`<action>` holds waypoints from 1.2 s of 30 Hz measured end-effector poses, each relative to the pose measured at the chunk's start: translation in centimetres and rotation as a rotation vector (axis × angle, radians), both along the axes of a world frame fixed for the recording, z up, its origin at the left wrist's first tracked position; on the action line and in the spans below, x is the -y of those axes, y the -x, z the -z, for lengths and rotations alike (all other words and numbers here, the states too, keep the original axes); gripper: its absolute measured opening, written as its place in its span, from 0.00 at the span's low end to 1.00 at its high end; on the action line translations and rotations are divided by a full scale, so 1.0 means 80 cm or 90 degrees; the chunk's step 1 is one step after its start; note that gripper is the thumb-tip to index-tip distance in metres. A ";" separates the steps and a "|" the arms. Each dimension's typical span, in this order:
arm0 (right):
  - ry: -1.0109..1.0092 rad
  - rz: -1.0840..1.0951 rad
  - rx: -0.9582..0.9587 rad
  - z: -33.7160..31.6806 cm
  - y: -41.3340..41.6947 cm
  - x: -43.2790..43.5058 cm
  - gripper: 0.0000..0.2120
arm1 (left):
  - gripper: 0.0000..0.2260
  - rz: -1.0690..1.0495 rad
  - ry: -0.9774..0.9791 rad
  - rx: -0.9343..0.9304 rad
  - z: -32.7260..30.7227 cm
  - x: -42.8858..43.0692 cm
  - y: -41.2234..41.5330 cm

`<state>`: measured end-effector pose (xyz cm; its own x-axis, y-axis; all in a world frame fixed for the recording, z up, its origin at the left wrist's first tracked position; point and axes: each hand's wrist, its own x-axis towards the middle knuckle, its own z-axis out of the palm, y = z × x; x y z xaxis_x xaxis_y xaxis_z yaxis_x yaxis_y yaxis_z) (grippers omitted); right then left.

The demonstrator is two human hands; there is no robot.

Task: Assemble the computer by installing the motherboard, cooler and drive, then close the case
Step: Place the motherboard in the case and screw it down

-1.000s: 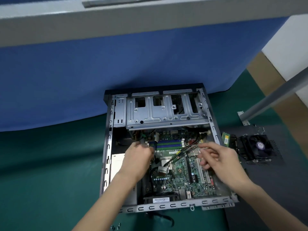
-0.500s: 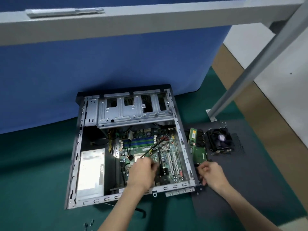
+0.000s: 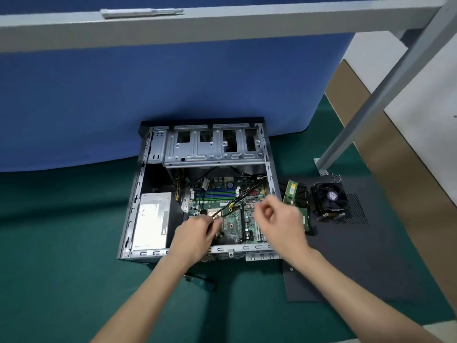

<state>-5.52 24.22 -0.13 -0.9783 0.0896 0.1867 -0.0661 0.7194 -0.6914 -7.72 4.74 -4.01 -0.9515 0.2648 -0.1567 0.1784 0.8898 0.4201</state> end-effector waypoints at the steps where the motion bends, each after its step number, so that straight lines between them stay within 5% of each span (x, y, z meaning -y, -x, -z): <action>1: -0.015 -0.048 0.006 0.002 -0.008 0.018 0.12 | 0.18 0.036 0.005 -0.058 0.000 0.012 -0.005; 4: -0.042 -0.092 0.000 0.011 -0.031 0.061 0.12 | 0.16 0.142 0.075 -0.224 0.001 0.058 -0.021; 8: -0.082 -0.170 -0.071 0.033 -0.078 0.111 0.12 | 0.19 0.173 0.063 -0.235 0.004 0.118 -0.039; 14: -0.401 -0.252 0.267 0.106 -0.102 0.167 0.16 | 0.17 0.165 0.077 -0.167 0.010 0.127 -0.052; 19: -0.535 -0.268 0.379 0.143 -0.093 0.183 0.20 | 0.17 0.160 0.052 -0.181 0.018 0.129 -0.053; 24: -0.496 -0.252 0.381 0.139 -0.096 0.176 0.24 | 0.17 0.160 0.024 -0.175 0.016 0.129 -0.050; 32: -0.259 -0.220 0.345 0.075 -0.135 0.069 0.05 | 0.12 0.125 0.003 -0.201 0.007 0.109 -0.041; 36: -0.152 -0.071 0.235 0.056 -0.145 0.007 0.13 | 0.15 0.092 0.009 -0.179 -0.006 0.067 -0.033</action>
<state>6.10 23.69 -4.62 -0.9845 -0.0234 -0.1738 0.0675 0.8642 -0.4985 -5.08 -0.64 -3.57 -0.9109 0.3995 0.1029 0.4105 0.8526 0.3234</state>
